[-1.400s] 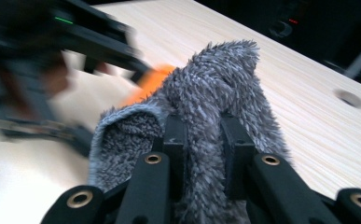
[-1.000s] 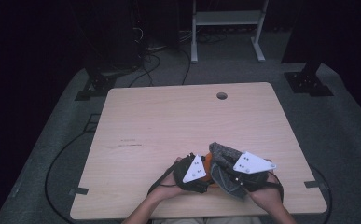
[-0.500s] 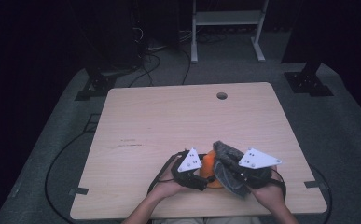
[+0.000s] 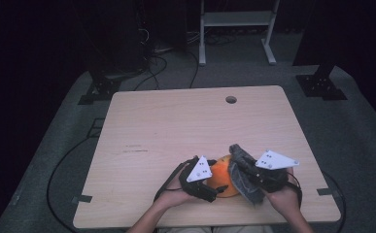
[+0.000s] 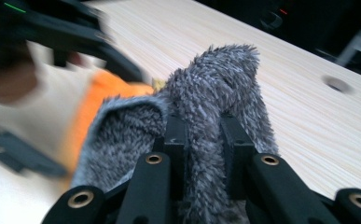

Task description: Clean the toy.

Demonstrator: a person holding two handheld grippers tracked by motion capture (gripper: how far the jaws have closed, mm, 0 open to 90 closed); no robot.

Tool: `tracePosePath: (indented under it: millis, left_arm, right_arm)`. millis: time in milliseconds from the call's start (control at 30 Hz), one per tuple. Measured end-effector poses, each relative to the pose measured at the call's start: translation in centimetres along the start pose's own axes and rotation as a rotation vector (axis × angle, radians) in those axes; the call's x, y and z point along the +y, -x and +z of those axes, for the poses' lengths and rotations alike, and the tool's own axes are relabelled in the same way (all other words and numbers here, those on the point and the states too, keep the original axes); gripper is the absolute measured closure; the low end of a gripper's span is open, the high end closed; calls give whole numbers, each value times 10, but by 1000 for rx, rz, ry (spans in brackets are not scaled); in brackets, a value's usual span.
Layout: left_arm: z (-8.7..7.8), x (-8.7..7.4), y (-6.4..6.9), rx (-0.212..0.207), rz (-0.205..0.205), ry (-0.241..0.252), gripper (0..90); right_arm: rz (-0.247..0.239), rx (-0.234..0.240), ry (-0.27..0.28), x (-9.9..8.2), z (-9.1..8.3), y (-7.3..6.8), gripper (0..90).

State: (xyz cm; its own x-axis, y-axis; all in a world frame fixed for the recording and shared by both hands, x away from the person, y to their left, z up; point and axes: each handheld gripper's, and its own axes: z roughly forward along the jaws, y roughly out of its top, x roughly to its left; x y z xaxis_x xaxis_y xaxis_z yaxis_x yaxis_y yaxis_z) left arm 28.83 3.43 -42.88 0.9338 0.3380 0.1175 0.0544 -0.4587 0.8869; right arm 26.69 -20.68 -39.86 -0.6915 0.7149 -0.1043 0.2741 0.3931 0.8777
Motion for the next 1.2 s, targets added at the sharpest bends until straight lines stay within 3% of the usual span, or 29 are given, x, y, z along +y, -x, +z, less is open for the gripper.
tracePosePath:
  millis: [67,133,267,300,367,433,500,600,700,900,967,1100,1200]
  left_arm:
    - [-1,-1,-1,8,23,-25,193]
    - [-4,-6,-4,3,20,-28,241]
    - [-8,-10,-10,2,-7,-48,261]
    - [-8,-10,-10,4,-18,-44,261]
    - [-7,-7,-11,3,-42,-36,194]
    - [-5,-3,-9,2,-55,-32,150]
    - [-4,-1,-8,-2,-58,-31,139]
    - [-6,-5,-8,3,-26,-34,212]
    - [-7,-10,-10,-2,-16,-45,259]
    - [-13,-16,-15,-30,-19,-53,269]
    - [-12,-17,-17,-42,-24,-54,277]
    - [-12,-17,-16,-48,-10,-55,280]
    - [-15,-18,-16,-58,10,-65,280]
  right_arm:
    - [-19,54,32,4,1,-11,746]
    - [-29,67,34,4,3,-13,746]
    - [8,69,21,-1,5,0,745]
    - [48,56,2,-8,6,7,745]
    - [77,53,1,-12,5,10,745]
    - [67,49,11,-9,4,6,744]
    - [65,80,32,-4,4,1,744]
    - [33,80,32,-2,5,-4,743]
    - [69,87,20,-8,8,7,737]
    - [179,66,-41,-29,10,37,744]
    - [189,83,-19,-27,8,34,744]
    - [150,127,38,-11,6,20,745]
    - [129,135,25,-10,9,14,746]
